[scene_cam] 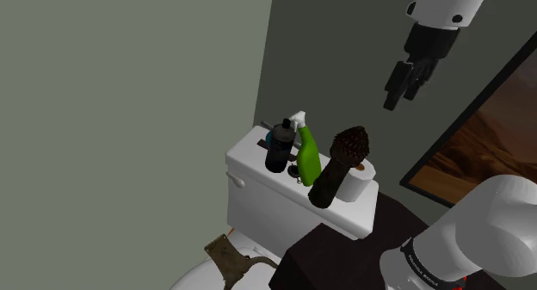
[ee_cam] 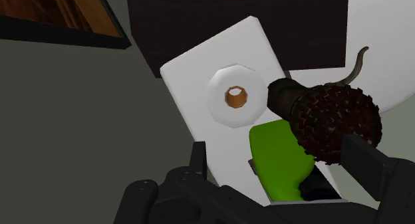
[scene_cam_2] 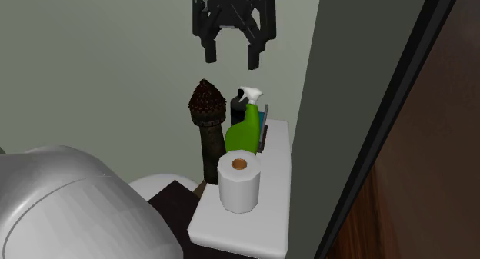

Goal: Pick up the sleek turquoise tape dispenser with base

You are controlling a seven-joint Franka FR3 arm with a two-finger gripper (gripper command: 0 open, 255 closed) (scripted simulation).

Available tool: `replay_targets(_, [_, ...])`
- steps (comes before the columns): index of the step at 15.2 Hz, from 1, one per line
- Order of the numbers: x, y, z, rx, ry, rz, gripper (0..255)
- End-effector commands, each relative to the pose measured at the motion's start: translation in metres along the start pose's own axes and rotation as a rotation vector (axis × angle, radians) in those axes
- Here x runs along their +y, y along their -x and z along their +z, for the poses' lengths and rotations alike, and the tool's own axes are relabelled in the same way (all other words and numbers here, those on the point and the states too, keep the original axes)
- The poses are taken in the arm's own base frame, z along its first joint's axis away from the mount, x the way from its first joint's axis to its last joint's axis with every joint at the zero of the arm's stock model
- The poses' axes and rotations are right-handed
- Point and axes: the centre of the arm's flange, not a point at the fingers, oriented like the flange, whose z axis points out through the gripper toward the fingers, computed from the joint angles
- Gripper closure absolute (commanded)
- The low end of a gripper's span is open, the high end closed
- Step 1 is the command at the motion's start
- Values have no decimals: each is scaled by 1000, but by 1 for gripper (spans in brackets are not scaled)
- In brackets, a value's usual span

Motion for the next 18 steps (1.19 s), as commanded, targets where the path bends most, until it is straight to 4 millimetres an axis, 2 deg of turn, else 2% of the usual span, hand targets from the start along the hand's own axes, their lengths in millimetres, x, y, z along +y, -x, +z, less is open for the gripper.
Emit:
replay_targets(1, [0,0,0,0,0,0,0])
replay_targets(10, [-4,-75,86,45,-18,-155,0])
replay_targets(18, [-20,-144,159,85,-34,-293,0])
